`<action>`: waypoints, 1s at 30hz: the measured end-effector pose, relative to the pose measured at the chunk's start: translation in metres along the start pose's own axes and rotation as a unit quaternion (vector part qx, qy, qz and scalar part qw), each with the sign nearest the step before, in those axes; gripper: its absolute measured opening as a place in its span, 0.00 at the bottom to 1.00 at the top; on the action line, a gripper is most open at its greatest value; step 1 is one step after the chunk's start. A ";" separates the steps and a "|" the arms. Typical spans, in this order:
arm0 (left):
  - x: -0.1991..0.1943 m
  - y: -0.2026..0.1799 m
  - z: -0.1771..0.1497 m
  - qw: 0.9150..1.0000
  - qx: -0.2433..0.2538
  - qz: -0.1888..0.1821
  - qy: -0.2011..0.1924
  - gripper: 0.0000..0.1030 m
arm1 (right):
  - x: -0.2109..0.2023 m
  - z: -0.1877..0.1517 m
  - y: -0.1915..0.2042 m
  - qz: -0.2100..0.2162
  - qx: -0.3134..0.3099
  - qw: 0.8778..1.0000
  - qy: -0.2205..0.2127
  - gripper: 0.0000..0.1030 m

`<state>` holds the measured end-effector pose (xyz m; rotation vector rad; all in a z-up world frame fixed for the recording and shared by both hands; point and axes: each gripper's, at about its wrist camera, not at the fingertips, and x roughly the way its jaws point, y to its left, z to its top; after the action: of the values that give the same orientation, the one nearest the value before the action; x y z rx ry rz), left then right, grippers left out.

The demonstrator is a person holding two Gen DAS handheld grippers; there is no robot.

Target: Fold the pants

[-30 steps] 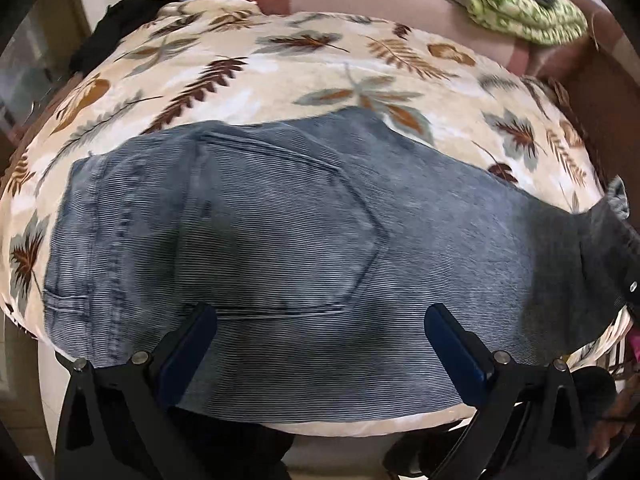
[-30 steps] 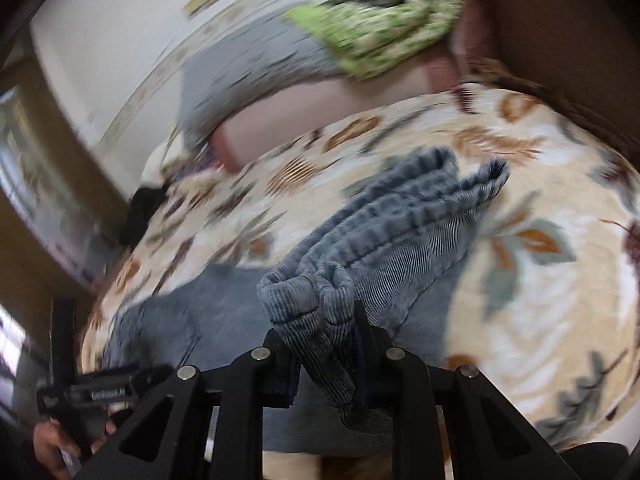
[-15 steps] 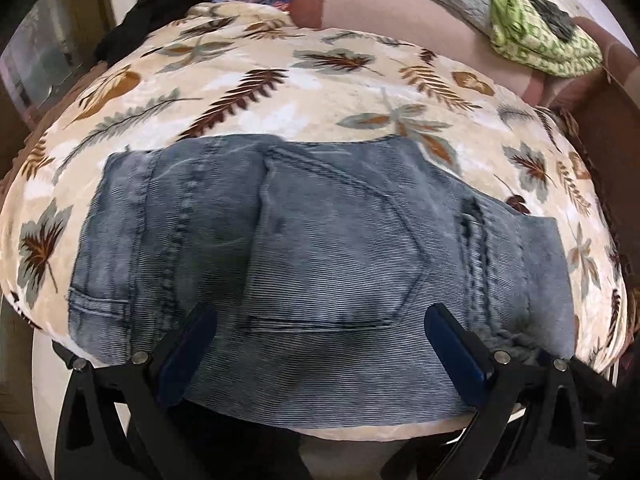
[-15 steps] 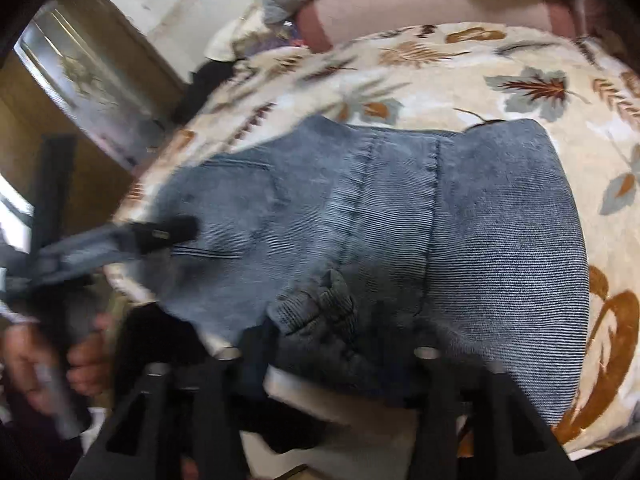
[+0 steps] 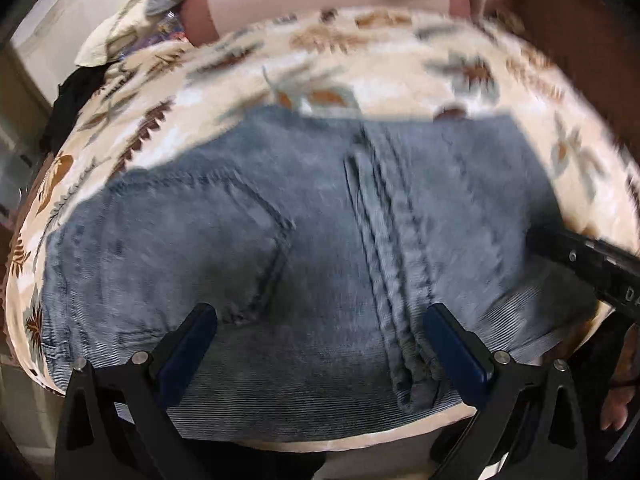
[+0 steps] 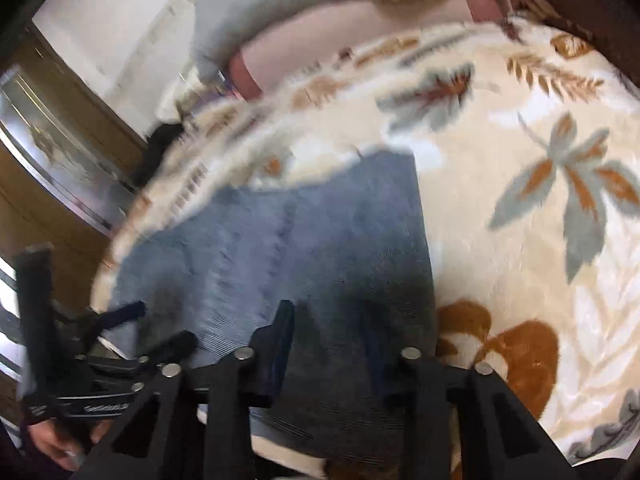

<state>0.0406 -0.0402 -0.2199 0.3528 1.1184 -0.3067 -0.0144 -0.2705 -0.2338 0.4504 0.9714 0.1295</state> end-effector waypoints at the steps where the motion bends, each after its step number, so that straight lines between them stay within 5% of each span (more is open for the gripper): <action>1: 0.002 0.003 -0.003 1.000 -0.004 -0.007 -0.004 1.00 | -0.002 0.000 -0.001 -0.001 -0.002 1.000 -0.001 0.29; 5: 0.005 0.017 0.000 0.998 -0.036 -0.039 0.016 1.00 | -0.014 0.015 0.007 0.010 -0.006 1.000 -0.008 0.29; 16: 0.000 0.029 0.060 0.998 -0.060 -0.005 -0.036 1.00 | 0.021 0.077 0.022 -0.038 -0.013 0.998 -0.048 0.29; 24: 0.046 0.012 0.096 0.998 -0.051 0.013 -0.016 1.00 | 0.046 0.079 0.003 -0.032 0.002 0.999 -0.024 0.29; 30: 0.028 0.022 0.089 0.998 -0.064 0.019 -0.016 1.00 | 0.020 0.074 -0.003 -0.011 0.016 0.998 -0.054 0.29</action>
<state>0.1342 -0.0601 -0.2081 0.2541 1.0921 -0.2056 0.0575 -0.2899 -0.2145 0.4712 0.8737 0.0705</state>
